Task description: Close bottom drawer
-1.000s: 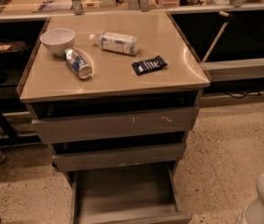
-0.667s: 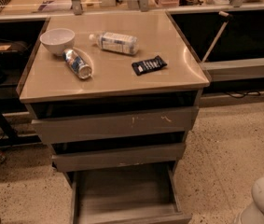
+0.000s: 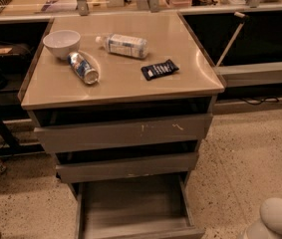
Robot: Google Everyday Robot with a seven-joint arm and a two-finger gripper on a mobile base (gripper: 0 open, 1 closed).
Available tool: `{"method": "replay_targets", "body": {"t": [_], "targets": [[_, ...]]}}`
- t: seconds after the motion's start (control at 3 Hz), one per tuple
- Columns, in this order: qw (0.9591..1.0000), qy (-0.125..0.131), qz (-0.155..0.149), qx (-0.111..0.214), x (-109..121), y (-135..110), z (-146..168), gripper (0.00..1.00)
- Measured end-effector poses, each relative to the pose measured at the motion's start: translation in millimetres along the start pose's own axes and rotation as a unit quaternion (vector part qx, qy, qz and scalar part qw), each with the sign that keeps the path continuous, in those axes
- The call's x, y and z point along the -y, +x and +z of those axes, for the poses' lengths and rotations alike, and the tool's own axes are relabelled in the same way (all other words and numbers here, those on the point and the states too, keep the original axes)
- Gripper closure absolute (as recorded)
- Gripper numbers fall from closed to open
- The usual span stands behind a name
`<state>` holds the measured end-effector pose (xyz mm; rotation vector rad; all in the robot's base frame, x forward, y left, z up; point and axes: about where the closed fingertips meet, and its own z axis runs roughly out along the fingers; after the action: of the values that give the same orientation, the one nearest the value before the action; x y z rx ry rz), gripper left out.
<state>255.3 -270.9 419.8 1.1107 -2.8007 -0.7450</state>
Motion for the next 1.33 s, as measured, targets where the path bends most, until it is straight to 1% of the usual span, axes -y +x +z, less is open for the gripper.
{"method": "replay_targets", "body": {"t": [0.33,0.67,1.0,1.33], "targets": [[0.9999,-0.014,0.004,0.000,0,1,13,1.00],[0.9998,-0.020,0.002,0.003,-1,2,18,1.00],[0.9984,-0.026,-0.029,0.040,6,-26,44,1.00],[0.9947,-0.035,-0.061,0.075,16,-55,67,1.00]]}}
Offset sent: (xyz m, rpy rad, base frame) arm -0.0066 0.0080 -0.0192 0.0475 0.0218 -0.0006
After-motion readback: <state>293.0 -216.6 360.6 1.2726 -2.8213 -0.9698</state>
